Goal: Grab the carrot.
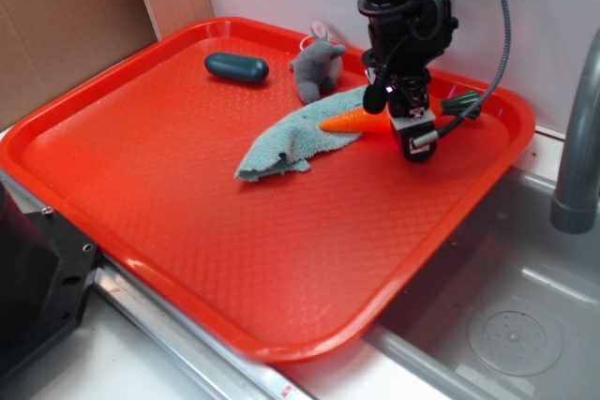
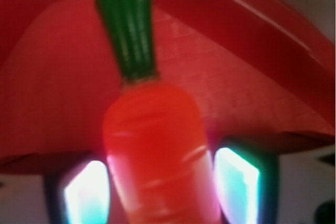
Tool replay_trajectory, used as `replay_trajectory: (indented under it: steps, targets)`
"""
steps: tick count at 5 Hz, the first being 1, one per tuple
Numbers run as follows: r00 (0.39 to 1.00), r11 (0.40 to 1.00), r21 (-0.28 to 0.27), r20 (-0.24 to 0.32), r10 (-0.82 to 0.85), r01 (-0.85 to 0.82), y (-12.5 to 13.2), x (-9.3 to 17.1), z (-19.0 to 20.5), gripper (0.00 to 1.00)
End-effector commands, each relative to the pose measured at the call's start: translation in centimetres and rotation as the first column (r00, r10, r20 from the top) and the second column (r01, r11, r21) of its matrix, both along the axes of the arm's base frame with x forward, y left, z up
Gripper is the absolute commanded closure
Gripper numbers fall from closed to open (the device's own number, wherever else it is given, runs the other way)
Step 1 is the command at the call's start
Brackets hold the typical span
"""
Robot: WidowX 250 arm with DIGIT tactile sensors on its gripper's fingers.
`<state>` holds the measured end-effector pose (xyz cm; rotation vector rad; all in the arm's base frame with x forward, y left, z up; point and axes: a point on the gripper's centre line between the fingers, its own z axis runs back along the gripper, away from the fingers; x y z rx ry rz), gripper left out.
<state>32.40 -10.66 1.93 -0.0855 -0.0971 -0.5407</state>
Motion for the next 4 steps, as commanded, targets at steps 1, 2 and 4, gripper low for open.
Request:
replay_trajectory:
  steps: [1, 2, 4]
  targets:
    - [0.998, 0.998, 0.016, 0.018, 0.054, -0.054, -0.9, -1.5, 3.2, 1.0]
    - [0.977, 0.975, 0.08, 0.059, 0.204, -0.209, 0.0, -2.6, 7.7, 1.0]
    - [0.898, 0.897, 0.046, 0.008, 0.44, -0.44, 5.1, -6.2, 14.4, 1.0]
